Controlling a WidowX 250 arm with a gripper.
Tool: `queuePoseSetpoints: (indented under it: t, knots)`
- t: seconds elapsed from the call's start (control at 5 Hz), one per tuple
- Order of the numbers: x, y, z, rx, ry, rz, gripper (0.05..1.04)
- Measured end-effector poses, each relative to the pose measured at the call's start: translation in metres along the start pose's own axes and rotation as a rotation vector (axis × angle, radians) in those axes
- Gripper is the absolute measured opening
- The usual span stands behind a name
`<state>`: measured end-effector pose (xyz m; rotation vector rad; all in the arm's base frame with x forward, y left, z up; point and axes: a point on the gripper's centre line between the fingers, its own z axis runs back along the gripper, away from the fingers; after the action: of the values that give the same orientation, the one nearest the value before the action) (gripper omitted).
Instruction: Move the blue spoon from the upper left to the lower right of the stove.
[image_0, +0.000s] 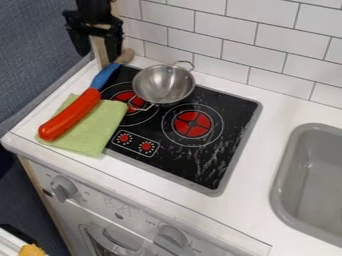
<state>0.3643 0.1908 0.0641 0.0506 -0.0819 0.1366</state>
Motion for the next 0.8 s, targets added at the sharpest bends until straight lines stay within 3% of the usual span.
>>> queuePoseSetpoints:
  t: [0.2,0.4,0.6,0.8]
  knots:
    - [-0.005,0.004,-0.012,0.038,-0.003,0.047,1.001]
    - [-0.008,0.006,-0.029,0.053,0.029,0.075,1.001]
    - [-0.010,0.009,-0.048,0.059,0.076,0.106,1.001]
    - [-0.007,0.008,-0.051,0.043,0.090,0.133,0.965]
